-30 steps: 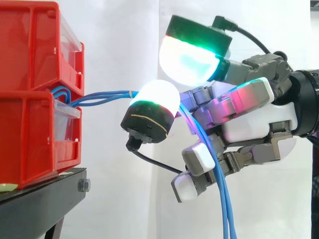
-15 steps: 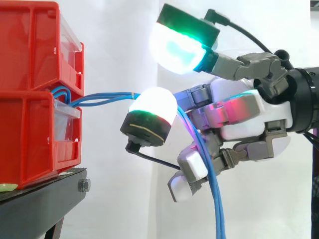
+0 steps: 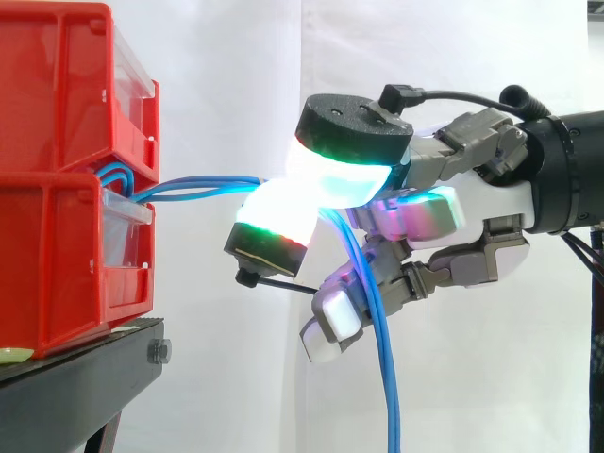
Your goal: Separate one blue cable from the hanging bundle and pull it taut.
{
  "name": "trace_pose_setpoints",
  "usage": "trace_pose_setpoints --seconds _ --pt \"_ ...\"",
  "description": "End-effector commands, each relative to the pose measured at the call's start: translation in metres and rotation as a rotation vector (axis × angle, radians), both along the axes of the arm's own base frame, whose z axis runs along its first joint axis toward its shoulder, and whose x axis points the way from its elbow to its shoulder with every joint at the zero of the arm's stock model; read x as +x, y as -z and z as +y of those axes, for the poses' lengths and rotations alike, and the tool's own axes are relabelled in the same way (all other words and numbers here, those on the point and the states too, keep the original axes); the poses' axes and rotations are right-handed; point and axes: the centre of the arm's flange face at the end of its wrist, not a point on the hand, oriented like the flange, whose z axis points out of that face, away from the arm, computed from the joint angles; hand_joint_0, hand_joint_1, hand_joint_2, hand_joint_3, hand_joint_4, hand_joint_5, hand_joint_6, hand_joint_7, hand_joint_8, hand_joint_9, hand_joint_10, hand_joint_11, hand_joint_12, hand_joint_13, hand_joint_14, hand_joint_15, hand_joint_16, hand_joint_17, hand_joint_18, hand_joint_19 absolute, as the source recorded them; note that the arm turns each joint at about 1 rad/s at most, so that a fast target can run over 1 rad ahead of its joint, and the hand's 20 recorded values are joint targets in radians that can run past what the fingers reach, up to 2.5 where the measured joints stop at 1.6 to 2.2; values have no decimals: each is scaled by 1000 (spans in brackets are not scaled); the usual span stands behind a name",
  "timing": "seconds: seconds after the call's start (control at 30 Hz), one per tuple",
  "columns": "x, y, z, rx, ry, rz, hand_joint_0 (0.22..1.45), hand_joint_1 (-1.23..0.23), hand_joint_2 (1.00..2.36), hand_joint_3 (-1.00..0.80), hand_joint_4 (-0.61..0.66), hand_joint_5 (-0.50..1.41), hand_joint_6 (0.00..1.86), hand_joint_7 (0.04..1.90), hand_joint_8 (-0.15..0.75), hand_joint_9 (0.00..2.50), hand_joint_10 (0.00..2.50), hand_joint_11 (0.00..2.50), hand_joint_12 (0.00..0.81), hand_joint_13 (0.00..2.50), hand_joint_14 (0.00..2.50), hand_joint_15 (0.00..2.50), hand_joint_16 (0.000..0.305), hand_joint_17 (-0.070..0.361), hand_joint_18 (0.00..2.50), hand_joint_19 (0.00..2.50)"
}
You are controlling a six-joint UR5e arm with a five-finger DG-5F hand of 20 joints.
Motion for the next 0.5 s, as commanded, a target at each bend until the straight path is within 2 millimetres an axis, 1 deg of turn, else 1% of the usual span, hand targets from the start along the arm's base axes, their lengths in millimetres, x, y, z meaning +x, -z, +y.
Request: trace_pose_setpoints --seconds 0.0,0.07,0.13,0.17,0.2,0.27,0.3,0.33,0.4,0.47 --pt "0 0 2 -1 -1 1 672 -838 1000 -500 178 124 502 1356 113 1859 13 313 233 1151 15 395 50 112 619 493" --pt "0 0 3 -2 -3 1 632 -757 1000 -500 156 131 502 1333 109 1874 12 275 225 1165 15 397 50 112 622 493" --pt "0 1 3 -2 -3 2 527 -615 1000 -500 120 136 502 1330 111 1895 10 240 228 1200 16 389 53 118 643 486" --pt "0 0 4 -5 -5 1 520 -602 1000 -500 122 136 502 1342 114 1896 12 229 232 1202 14 391 53 119 643 484" --pt "0 0 4 -5 -5 1 497 -557 1000 -500 118 137 503 1334 115 1898 9 211 236 1213 13 376 55 123 655 473" --pt "0 0 4 -7 -5 1 513 -554 1000 -500 103 137 502 1327 120 1897 9 213 235 1209 14 381 53 120 641 473" --pt "0 0 4 -7 -5 1 543 -569 1000 -500 99 137 502 1321 109 1889 10 225 226 1200 14 388 51 115 625 487" --pt "1 1 4 -7 -5 1 619 -626 1000 -500 82 137 502 1321 110 1881 10 241 219 1196 15 400 48 109 605 511" --pt "0 0 4 -7 -5 0 687 -699 1002 -481 85 137 502 1316 117 1887 10 242 225 1194 15 394 48 108 610 507" --pt "0 0 4 -7 -5 0 705 -722 1008 -416 79 137 503 1308 111 1890 11 256 224 1195 15 394 48 107 613 506"
